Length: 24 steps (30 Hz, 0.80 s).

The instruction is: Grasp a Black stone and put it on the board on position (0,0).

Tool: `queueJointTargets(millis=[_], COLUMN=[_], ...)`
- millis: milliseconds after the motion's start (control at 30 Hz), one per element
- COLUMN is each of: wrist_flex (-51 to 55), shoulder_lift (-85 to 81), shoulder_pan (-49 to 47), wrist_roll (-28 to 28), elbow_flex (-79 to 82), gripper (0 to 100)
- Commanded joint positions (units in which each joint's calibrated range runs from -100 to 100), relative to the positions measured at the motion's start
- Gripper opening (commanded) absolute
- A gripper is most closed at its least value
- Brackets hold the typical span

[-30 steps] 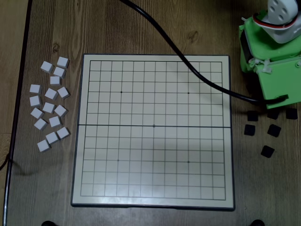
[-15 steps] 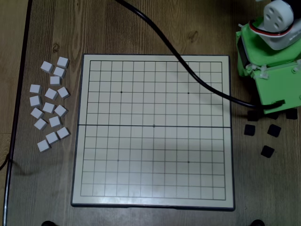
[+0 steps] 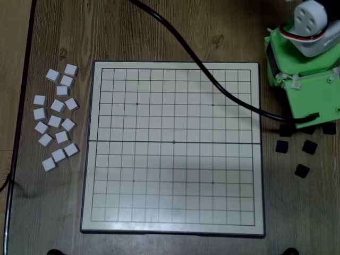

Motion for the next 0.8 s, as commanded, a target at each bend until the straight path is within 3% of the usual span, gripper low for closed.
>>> queueJointTargets(millis=[0,500,767], wrist_flex=[-0.91,-0.58,6.2], shoulder_lift=[-0.98,-3.02,-3.87], shoulder_pan=[0.5,0.32,0.5], wrist_roll=[-0.44,0.24,1.66], elbow_flex=[-0.18,-0.56,-9.26], gripper=[6,6,6])
